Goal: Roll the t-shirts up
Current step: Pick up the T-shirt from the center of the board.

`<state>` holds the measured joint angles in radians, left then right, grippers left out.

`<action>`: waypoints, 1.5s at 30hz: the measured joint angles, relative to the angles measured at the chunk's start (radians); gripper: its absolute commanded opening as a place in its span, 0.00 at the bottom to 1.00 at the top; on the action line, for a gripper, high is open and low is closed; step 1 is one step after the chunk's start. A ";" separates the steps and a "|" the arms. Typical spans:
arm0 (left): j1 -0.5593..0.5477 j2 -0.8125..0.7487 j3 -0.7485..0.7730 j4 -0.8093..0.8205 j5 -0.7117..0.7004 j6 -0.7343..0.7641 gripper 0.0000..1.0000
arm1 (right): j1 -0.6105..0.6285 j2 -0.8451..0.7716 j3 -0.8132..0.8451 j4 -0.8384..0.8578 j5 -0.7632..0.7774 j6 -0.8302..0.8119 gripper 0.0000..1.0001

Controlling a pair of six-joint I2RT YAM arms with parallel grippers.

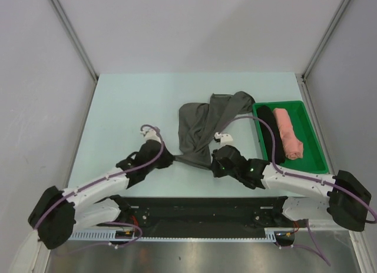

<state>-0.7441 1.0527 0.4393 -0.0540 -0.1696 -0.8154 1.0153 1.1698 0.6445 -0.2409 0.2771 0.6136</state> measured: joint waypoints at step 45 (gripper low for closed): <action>0.332 0.147 0.130 -0.106 -0.047 0.076 0.75 | -0.652 0.303 0.251 0.154 -0.191 -0.204 0.65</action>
<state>-0.4126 1.1999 0.5690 -0.1600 -0.2161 -0.7399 0.3634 1.4727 0.8959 -0.0872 0.0864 0.4095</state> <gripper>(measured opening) 0.778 0.653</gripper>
